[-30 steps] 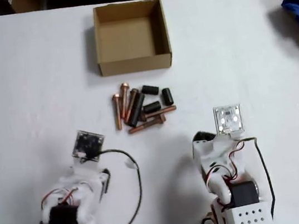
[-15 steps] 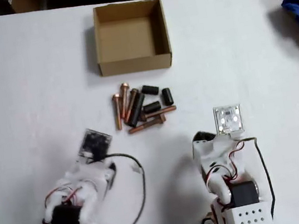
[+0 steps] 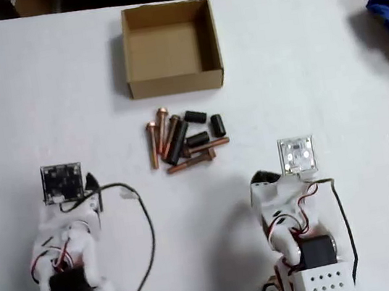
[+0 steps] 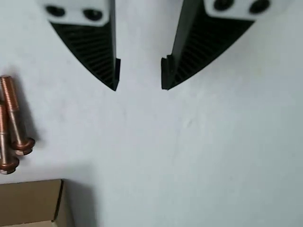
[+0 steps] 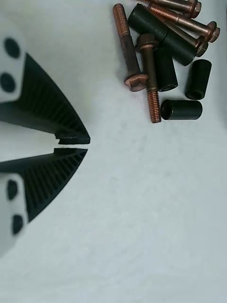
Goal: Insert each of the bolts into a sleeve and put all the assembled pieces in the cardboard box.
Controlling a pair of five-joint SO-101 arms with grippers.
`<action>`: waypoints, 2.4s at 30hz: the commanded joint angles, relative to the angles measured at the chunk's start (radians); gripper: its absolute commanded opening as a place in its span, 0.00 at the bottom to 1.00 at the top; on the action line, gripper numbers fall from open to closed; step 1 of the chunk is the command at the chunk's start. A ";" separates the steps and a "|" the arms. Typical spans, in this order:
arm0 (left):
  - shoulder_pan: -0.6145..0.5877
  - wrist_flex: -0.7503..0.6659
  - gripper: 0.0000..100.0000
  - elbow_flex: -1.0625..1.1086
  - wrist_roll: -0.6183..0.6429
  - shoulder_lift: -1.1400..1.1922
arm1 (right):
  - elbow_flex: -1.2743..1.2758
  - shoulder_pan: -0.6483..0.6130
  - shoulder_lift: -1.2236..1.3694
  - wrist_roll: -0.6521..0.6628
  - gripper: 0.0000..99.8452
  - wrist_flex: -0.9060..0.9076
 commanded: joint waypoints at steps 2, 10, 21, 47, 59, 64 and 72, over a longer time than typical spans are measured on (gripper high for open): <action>0.041 0.094 0.17 -0.093 -0.086 0.005 | 0.009 -0.004 -0.001 -0.003 0.02 0.005; 0.086 0.186 0.17 -0.203 -0.146 0.023 | 0.009 -0.004 -0.001 -0.003 0.02 0.005; 0.086 0.224 0.17 -0.748 -0.143 0.697 | 0.009 -0.004 -0.001 -0.003 0.02 0.005; 0.112 0.253 0.17 -0.760 -0.143 1.114 | 0.009 -0.004 -0.001 -0.003 0.02 0.005; 0.052 0.227 0.17 -0.659 -0.149 1.111 | 0.009 0.004 -0.007 0.002 0.02 0.001; 0.052 0.229 0.17 -0.659 -0.149 1.111 | -0.020 0.117 -0.008 0.054 0.02 -0.071; 0.052 0.206 0.17 -0.656 -0.150 1.112 | 0.000 0.137 -0.008 0.158 0.02 -0.213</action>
